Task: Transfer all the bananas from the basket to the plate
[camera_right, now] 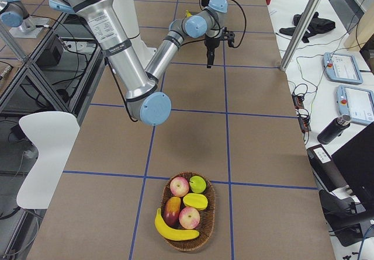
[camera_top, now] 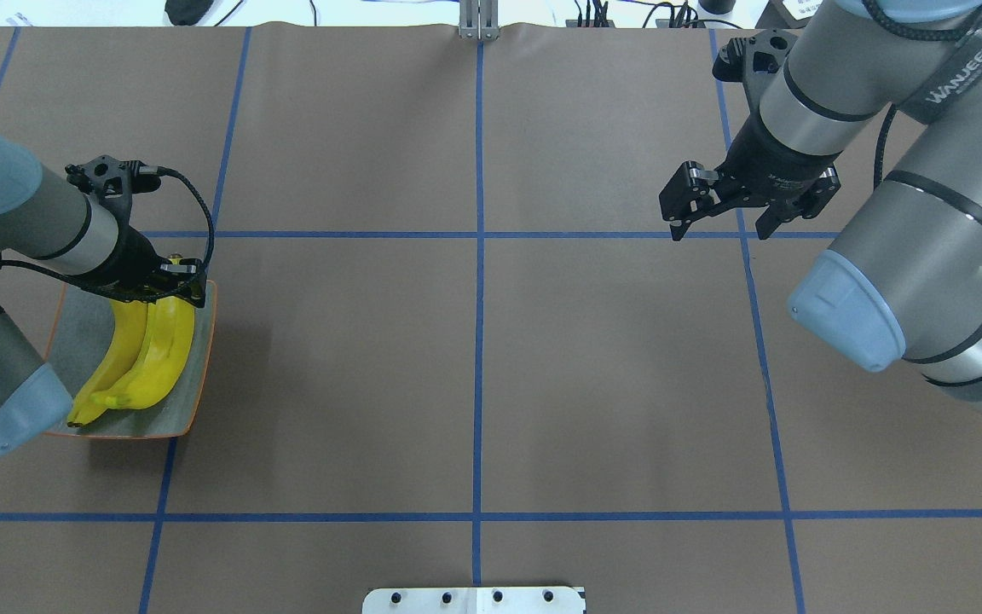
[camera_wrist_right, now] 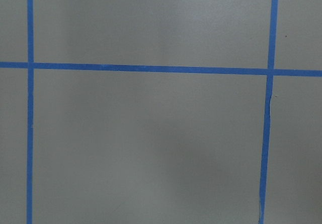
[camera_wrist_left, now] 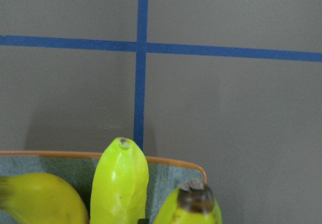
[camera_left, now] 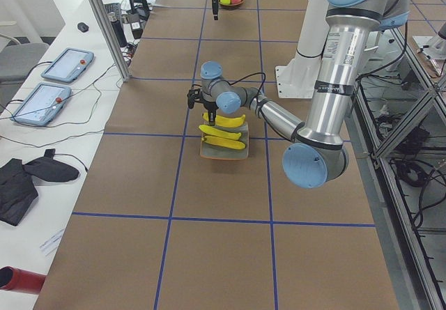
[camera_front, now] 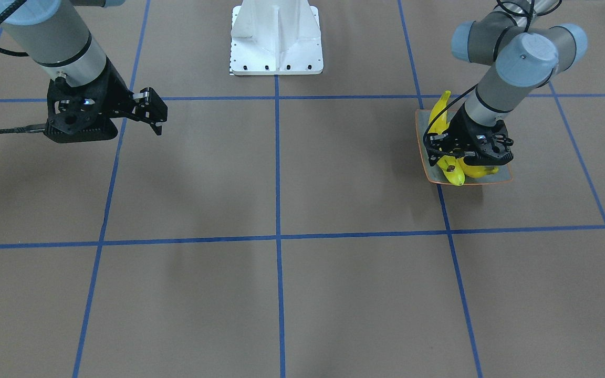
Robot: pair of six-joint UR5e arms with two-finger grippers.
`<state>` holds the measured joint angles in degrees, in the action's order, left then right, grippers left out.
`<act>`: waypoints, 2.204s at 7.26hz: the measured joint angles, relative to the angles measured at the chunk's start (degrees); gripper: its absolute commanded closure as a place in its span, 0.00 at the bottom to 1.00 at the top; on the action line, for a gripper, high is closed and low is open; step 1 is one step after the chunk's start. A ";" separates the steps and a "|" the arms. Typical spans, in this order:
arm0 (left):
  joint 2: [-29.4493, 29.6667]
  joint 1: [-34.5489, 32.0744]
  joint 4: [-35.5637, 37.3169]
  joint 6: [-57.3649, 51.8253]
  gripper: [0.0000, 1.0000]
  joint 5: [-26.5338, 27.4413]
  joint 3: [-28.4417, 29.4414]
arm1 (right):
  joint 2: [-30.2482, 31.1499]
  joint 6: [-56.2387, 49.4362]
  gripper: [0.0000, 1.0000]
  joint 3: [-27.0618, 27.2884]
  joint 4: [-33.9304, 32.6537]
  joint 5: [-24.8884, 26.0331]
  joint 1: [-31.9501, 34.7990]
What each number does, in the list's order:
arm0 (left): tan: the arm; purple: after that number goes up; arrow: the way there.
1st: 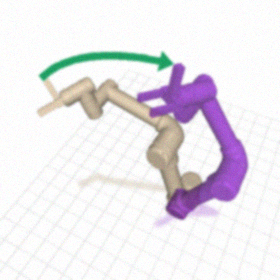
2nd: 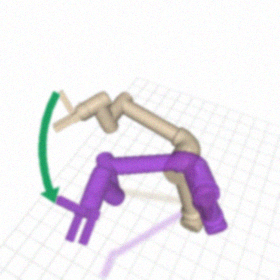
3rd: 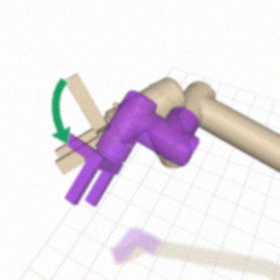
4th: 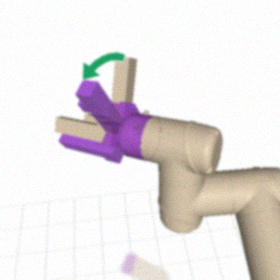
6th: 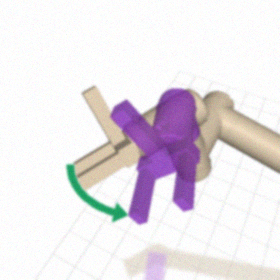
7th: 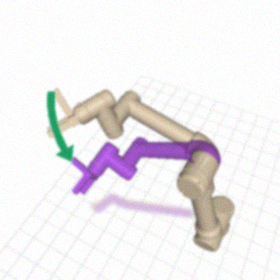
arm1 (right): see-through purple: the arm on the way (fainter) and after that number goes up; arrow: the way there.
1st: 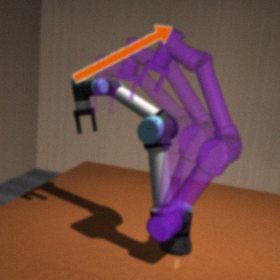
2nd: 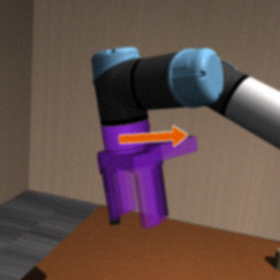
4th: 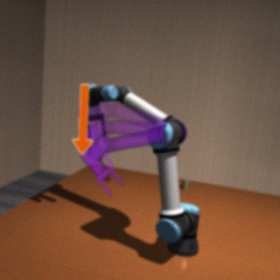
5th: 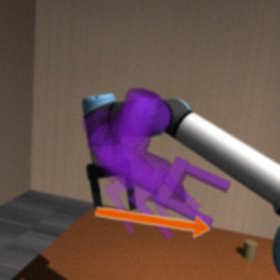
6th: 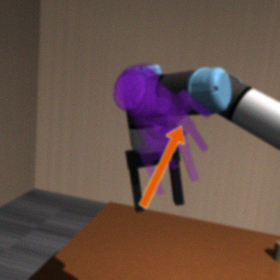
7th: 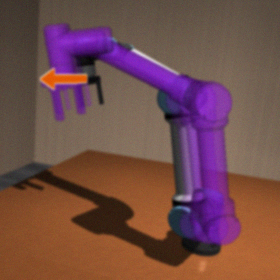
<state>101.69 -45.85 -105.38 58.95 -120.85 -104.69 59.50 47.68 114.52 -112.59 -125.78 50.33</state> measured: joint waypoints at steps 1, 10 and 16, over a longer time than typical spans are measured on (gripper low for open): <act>-0.03 0.01 0.00 -1.21 0.62 0.01 0.32 | 0.00 0.05 0.00 0.00 0.00 0.02 -0.08; 1.77 -1.44 0.18 -3.21 0.00 -0.09 -2.24 | 0.23 -0.86 0.00 0.42 0.04 0.88 -0.01; 16.64 -3.90 3.94 0.68 0.00 0.25 6.07 | 16.83 -28.97 0.01 0.39 -0.47 -0.09 19.19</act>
<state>118.33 -49.75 -101.44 59.63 -120.60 -98.62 76.33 18.71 114.90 -113.06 -125.86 69.52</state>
